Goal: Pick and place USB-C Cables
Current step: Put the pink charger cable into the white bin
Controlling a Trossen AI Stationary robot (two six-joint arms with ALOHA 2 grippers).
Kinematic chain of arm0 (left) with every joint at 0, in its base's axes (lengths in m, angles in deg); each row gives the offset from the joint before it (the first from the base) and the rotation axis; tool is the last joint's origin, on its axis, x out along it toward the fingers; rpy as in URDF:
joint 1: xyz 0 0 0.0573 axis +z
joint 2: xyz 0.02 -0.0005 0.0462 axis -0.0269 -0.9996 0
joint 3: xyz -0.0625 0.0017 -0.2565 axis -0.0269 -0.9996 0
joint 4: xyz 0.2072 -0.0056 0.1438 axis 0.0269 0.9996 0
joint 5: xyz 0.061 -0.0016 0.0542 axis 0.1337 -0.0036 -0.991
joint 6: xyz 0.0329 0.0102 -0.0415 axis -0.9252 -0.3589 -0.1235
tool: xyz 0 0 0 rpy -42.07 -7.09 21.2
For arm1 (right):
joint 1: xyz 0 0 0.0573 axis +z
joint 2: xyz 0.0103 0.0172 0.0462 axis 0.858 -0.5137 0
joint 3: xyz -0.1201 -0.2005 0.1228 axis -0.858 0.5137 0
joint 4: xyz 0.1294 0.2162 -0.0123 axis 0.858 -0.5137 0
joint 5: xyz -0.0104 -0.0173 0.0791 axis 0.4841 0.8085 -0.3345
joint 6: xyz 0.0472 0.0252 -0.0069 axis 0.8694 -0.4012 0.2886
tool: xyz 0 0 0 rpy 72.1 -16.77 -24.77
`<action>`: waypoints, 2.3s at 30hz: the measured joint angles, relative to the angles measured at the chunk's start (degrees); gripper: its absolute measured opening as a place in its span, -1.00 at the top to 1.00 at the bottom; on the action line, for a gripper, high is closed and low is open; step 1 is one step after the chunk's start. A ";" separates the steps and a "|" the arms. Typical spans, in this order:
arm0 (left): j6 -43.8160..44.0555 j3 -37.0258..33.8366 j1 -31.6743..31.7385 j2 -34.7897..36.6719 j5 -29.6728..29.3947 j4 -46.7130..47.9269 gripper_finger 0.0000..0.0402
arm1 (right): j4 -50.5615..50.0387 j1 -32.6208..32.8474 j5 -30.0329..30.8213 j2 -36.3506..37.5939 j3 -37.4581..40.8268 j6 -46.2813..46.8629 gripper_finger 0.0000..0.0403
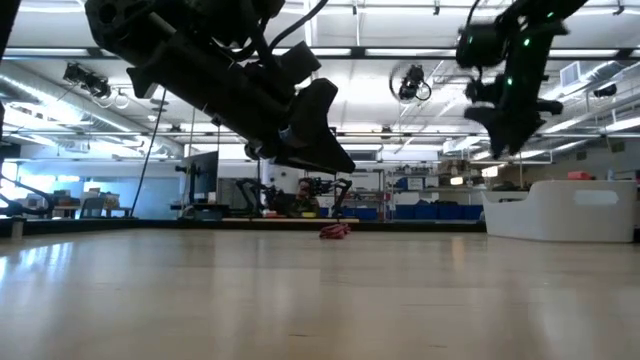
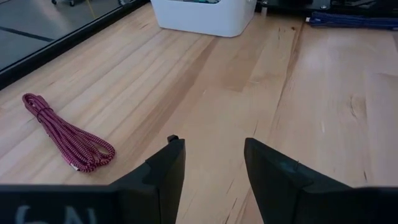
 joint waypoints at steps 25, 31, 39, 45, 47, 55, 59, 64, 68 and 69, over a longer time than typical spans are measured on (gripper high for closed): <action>7.51 0.02 5.68 4.84 -9.51 4.15 0.14 | 84.89 57.82 10.57 6.13 41.11 -5.79 0.14; 5.80 1.85 12.74 2.58 -0.59 6.91 0.13 | 85.13 70.28 22.61 -2.47 37.76 0.79 0.20; 8.96 6.05 20.94 -2.93 10.08 7.96 -0.27 | 90.17 77.45 32.57 -13.00 35.01 5.56 0.21; 16.49 11.27 24.36 -9.32 13.00 16.03 -0.54 | 95.41 77.60 32.64 -19.46 35.06 7.87 0.21; 17.19 13.86 24.55 -11.48 12.77 17.85 -0.55 | 95.31 77.87 32.54 -21.09 35.06 8.56 0.21; 15.71 20.19 23.75 -16.06 11.55 24.68 -0.36 | 98.72 79.19 33.03 -25.43 34.60 9.48 0.21; 15.59 20.24 23.79 -15.94 12.72 27.33 -0.02 | 98.73 81.65 36.98 -25.72 34.69 9.33 0.21; 13.15 20.26 23.75 -15.70 14.72 28.63 0.59 | 98.32 84.72 41.43 -25.68 34.69 7.88 0.21; 11.25 20.00 22.99 -14.04 14.60 30.63 0.92 | 97.38 85.17 41.05 -25.69 34.69 5.41 0.21; 10.88 19.78 22.44 -13.31 13.59 30.91 0.92 | 97.33 85.19 40.73 -25.52 34.69 5.71 0.21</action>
